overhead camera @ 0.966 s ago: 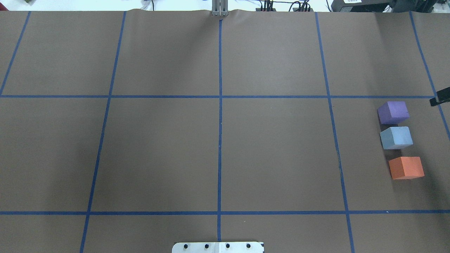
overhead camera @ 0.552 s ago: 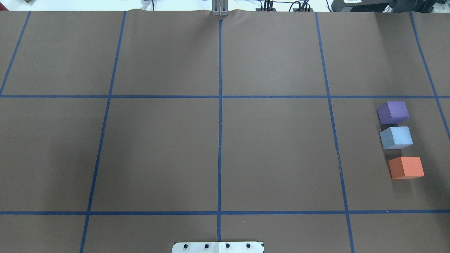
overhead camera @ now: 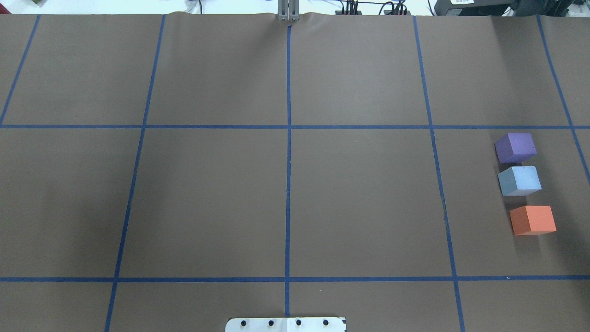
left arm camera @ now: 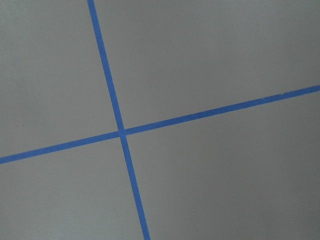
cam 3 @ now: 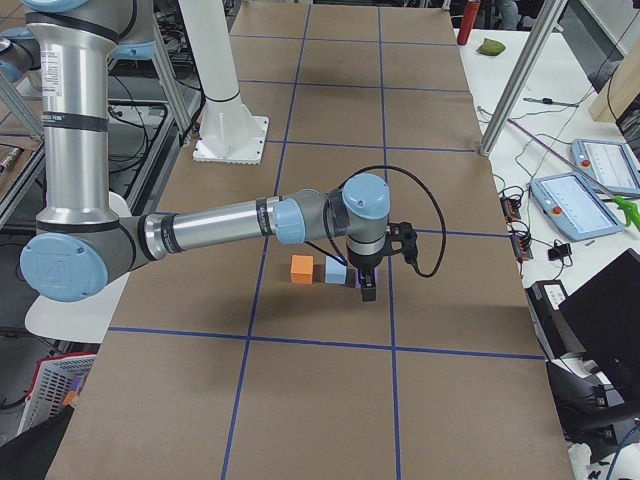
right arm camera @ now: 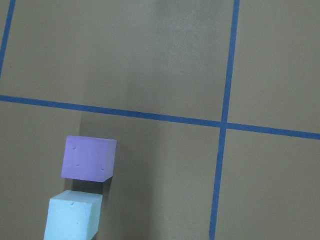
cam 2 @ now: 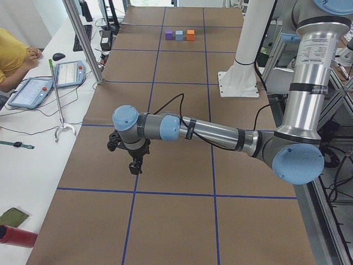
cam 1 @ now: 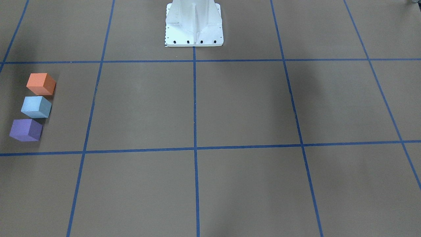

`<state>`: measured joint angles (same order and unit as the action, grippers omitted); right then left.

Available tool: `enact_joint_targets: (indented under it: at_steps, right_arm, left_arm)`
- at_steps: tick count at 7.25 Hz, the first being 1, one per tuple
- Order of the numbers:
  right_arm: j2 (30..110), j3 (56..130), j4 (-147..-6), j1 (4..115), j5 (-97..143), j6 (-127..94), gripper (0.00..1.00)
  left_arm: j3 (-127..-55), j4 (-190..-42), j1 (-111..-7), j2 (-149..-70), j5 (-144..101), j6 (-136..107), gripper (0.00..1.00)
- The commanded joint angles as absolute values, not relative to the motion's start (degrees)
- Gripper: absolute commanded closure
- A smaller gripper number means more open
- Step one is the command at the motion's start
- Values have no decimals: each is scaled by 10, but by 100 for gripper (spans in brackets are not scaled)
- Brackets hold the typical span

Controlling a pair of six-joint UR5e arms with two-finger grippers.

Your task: Place blue block between orange and purple blocks

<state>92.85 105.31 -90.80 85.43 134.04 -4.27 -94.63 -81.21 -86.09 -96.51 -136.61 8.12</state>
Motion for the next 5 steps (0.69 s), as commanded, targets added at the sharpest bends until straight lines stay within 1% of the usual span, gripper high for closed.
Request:
enact_joint_targets:
  at_steps: [1,5]
  right_arm:
    - [930,1054,-910,841,1332,-42,0]
    - [931,1054,-922,847,1339,-42,0]
  left_arm:
    - [-947,-812,-861,-961,-1366,80,0]
    - [-947,-812,-860,-961,-1364,76,0]
